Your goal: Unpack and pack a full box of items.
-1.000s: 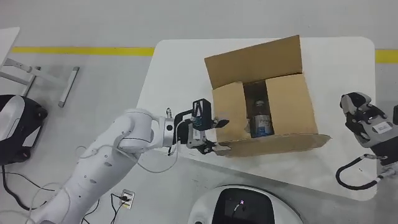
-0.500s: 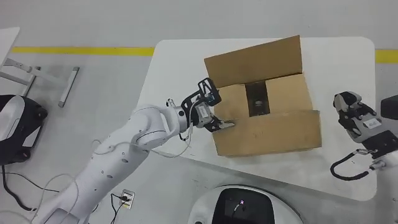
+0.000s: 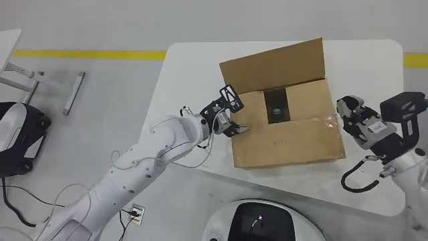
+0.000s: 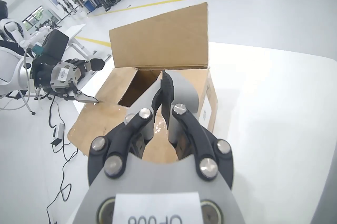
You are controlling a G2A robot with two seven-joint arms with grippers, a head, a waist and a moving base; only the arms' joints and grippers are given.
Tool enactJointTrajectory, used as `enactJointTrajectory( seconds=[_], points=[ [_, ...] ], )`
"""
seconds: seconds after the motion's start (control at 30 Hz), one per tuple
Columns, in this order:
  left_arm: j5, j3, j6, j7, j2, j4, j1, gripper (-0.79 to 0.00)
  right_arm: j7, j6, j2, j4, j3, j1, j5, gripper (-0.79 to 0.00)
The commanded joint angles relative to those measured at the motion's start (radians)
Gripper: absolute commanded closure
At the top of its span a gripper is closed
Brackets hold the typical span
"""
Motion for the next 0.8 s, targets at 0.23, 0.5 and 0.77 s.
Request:
enactJointTrajectory(
  seconds=[0.23,0.5,0.77],
  points=[
    [-0.006,-0.029,0.002,-0.006,-0.004,-0.002,0.013,-0.785,0.039,0.017,-0.011,0.122,-0.142,0.075,-0.073,0.000],
    [-0.019,-0.083,-0.013,0.004,-0.002,-0.017,0.040,-0.785,0.042,0.069,-0.015,0.144,-0.177,0.102,-0.148,0.000],
    [-0.058,-0.204,0.087,-0.108,0.007,-0.034,0.109,-0.711,-0.060,0.120,-0.008,0.026,-0.069,0.040,-0.164,0.000]
  ],
)
